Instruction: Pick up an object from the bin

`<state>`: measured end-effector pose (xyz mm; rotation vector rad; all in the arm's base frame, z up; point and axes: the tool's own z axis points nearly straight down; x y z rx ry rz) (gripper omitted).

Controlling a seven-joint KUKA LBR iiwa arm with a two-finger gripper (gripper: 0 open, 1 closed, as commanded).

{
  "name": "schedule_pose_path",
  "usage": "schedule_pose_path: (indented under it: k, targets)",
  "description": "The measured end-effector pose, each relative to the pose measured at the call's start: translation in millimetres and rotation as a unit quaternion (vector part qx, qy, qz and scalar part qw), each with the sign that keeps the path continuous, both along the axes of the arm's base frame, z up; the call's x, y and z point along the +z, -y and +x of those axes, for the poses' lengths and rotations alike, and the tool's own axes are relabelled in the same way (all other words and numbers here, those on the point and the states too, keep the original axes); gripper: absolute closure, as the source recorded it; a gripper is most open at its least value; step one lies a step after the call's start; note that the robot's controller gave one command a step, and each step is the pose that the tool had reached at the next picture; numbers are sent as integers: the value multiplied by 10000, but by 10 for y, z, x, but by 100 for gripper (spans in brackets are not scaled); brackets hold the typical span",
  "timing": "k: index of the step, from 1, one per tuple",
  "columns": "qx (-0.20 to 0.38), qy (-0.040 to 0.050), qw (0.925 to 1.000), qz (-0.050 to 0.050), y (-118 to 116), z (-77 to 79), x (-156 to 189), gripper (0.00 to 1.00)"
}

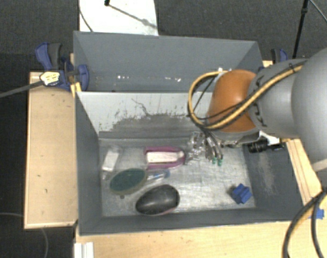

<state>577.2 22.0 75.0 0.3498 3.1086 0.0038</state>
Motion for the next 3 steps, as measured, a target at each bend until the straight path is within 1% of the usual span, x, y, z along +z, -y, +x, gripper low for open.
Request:
schedule_pose_path:
  k: [1,2,3]
  targets:
    - [9,-24,10000,-4,1,-17,-20,0]
    - [-550,-29,9985,18,-778,-139,-22,0]
    - [-560,-4,9984,13,-746,-116,-1,100]
